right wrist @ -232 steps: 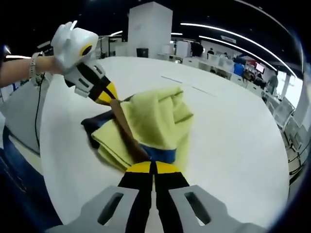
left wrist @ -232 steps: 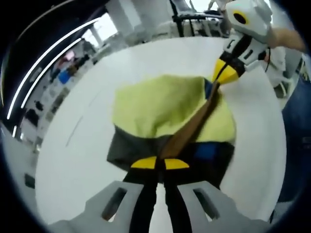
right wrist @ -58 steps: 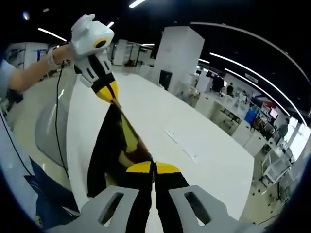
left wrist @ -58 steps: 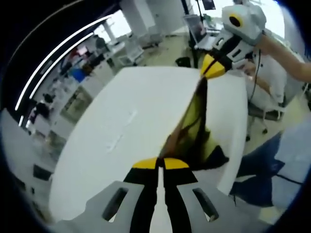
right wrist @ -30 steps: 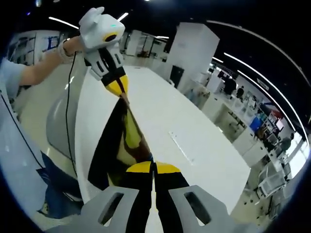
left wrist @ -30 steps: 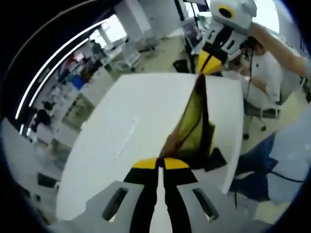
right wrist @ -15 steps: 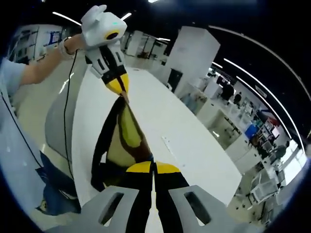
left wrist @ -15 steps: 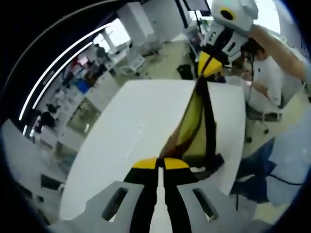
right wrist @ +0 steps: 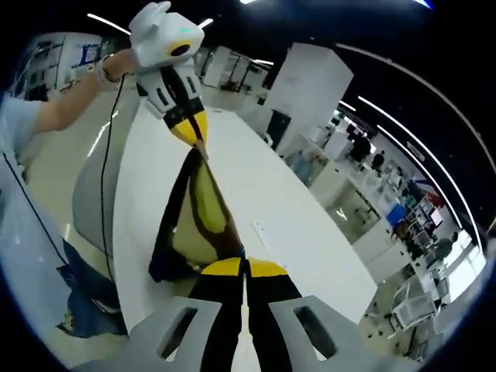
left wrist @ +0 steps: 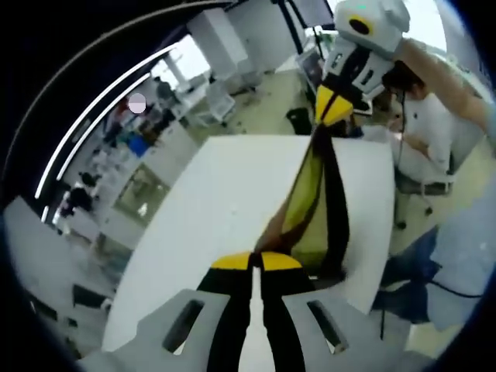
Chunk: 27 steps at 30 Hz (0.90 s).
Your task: Fold the garment on the visible template until the final outline fits inside the template.
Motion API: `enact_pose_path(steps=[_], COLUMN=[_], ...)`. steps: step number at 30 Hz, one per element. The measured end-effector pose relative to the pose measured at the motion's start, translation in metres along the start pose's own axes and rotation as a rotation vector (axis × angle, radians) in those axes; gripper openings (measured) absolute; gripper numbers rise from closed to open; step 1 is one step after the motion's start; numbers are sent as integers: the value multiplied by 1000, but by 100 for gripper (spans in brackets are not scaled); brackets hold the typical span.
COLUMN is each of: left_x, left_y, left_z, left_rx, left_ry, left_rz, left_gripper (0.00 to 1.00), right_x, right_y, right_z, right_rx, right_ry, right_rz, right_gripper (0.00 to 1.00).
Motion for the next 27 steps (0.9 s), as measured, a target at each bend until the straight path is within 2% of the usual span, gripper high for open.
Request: enact_pose_path(steps=[7, 12, 27], left_x=[18, 23, 39], left_y=[9, 11, 18], left_z=[1, 1, -2], left_rx=[-19, -24, -36], left_ry=[28, 39, 43], left_rz=[-1, 8, 1], left_gripper=[0, 0, 0], right_x=[6, 10, 22], right_y=[15, 23, 37], right_z=[-4, -5, -9], right_rx=[37, 63, 100], right_ry=[4, 2, 9], right_rz=[-2, -3, 14], right_gripper=[1, 1, 1])
Point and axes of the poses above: the point that each gripper's makers call its tool centre point, and the gripper's own axes: x roughly backward along the fingers, z roughly to its left, y roughly out of its top, the point moved 8 cm from there along x, roughly backward along the fingers, and after that the axes turned 12 degrees about -y, right-handed, at the moved point
